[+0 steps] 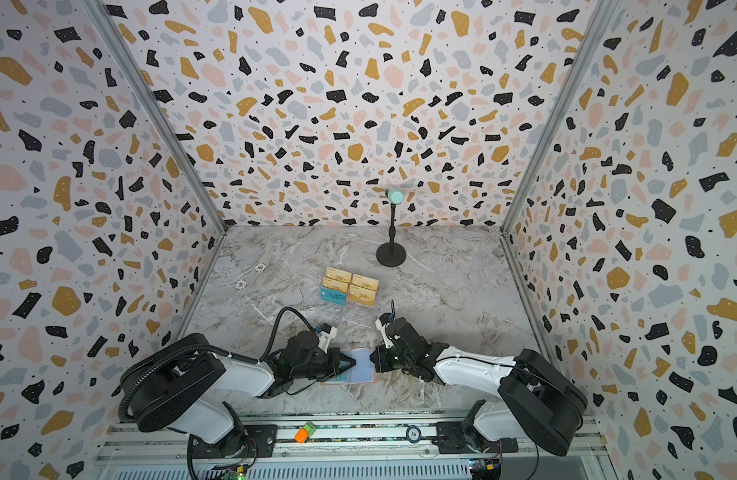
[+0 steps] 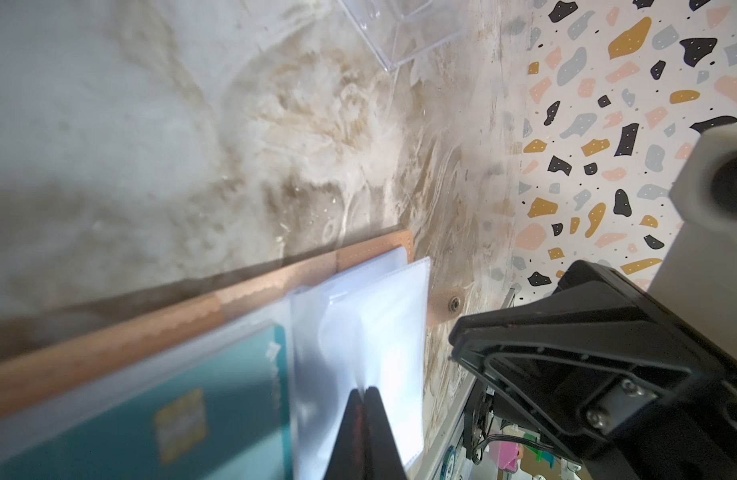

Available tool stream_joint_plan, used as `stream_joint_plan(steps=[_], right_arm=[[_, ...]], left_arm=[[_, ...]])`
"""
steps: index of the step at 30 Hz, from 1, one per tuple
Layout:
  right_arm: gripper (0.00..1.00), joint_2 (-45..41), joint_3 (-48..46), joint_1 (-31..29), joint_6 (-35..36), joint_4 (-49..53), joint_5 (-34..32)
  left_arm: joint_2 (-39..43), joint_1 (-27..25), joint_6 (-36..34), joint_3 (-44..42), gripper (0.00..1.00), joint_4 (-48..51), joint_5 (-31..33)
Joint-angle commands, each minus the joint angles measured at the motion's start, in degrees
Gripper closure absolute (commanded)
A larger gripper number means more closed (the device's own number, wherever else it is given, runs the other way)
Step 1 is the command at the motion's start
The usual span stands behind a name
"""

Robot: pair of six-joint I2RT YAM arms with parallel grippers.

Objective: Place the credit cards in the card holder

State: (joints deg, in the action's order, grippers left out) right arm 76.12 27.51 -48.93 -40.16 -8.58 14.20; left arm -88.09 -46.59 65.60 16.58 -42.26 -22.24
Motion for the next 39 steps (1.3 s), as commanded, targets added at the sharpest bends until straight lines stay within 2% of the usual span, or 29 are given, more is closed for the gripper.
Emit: stream_joint_plan(steps=[1,9,24,27,30,34,39], right_arm=[[0.92,-0.31,-0.26,0.13,-0.27,-0.44,-0.5],[0.91,3.02,-0.01,0.02,0.67,-3.15,2.41],[0.91,5.72,1.71,-1.08,2.19,-7.0,7.35],[0.9,6.55,1.67,-1.08,1.85,-8.45,8.33],[0.9,7.11,1.53,-1.08,1.67,-9.53,9.22],[0.9,7.2,1.68,-1.06,1.67,-10.31,9.95],[0.9,7.13,2.12,-1.26,1.93,-10.49,10.72]], left_arm=[[1.15,0.25,-0.85,-1.0,1.0,-2.27,-1.09],[1.95,0.36,0.29,-2.69,1.0,-5.37,-1.79],[2.94,0.37,-0.61,-2.6,0.99,-4.44,-2.86],[3.11,0.43,-0.59,-2.69,0.97,-3.89,-2.73],[3.66,0.41,-0.39,-2.86,0.87,-3.85,-2.83],[5.5,0.43,-1.02,-2.28,0.62,-1.15,-2.38],[8.34,0.4,-2.44,-1.05,0.52,4.05,-2.22]])
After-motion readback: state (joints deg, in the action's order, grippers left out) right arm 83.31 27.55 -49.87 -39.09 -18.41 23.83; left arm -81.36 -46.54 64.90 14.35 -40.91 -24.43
